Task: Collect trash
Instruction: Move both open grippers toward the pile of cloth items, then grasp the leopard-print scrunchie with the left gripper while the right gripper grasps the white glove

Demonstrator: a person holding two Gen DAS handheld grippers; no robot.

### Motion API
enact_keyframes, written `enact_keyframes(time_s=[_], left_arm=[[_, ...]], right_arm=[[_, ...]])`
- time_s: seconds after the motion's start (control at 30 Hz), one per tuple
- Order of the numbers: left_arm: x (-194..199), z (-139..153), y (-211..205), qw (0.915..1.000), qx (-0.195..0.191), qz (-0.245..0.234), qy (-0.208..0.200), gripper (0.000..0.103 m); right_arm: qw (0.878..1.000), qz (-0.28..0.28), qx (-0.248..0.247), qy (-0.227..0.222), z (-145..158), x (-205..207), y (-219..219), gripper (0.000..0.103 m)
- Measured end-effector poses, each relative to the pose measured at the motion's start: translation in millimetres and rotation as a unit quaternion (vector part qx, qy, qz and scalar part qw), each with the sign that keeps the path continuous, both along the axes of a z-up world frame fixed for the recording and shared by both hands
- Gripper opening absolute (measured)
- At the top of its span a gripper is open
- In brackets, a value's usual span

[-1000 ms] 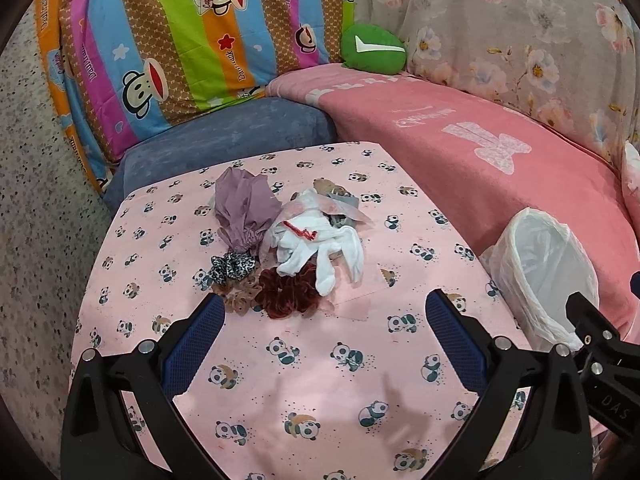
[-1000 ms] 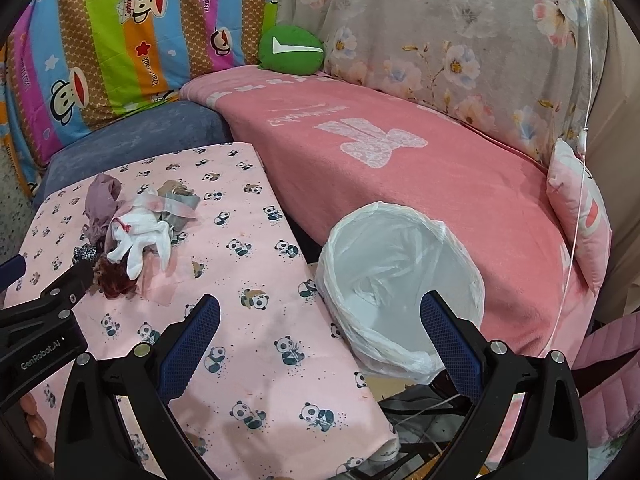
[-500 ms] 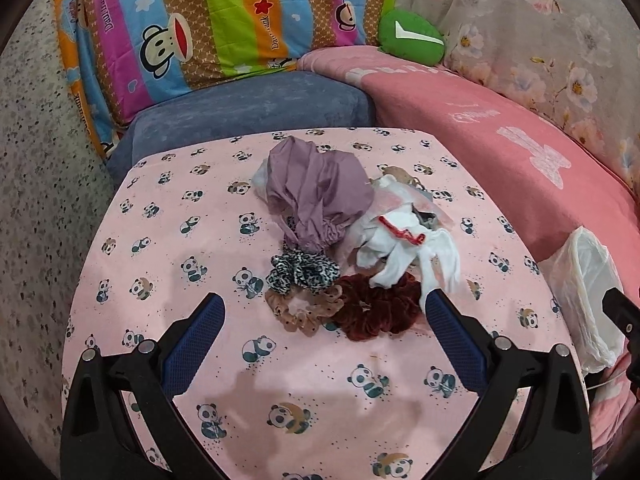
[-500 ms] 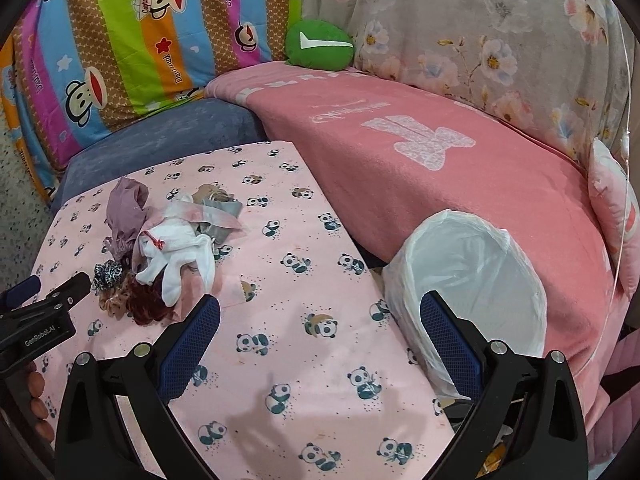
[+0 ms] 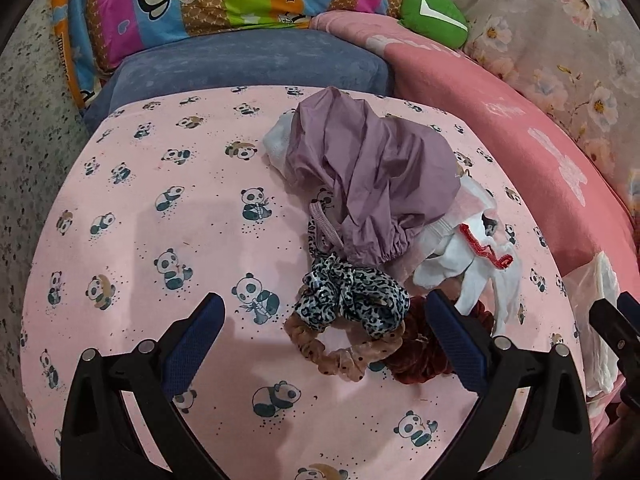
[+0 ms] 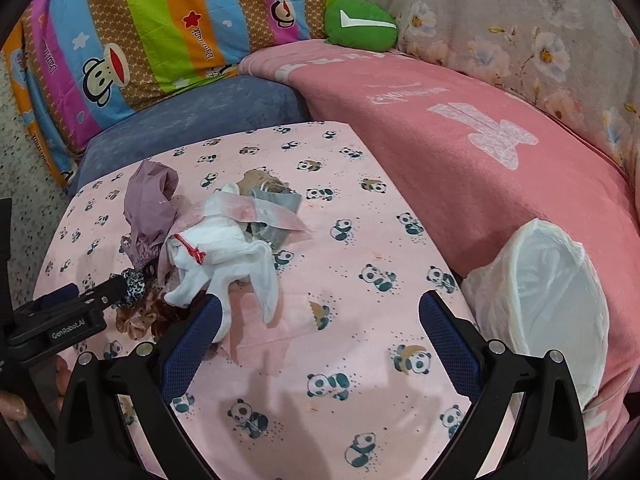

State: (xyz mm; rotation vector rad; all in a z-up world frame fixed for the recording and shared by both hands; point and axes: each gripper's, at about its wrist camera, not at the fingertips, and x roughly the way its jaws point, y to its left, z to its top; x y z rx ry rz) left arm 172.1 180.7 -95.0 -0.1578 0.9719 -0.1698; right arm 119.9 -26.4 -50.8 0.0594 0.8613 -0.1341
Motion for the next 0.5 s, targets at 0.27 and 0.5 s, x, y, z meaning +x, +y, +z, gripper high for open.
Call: enact_keyframes(time_s=[0.27, 0.5], left_arm=[[13, -10, -3, 0.9977, -0.045, -0.043, 0.028, 0.059], [11, -13, 2, 0.9956, -0.064, -0.06, 0.034, 0.026]], right_arm=[[0.999, 0.044, 0.012, 0.004, -11, 36, 29, 0.078], [0.995, 0.081, 0.044, 0.029, -30, 60, 52, 0.052]])
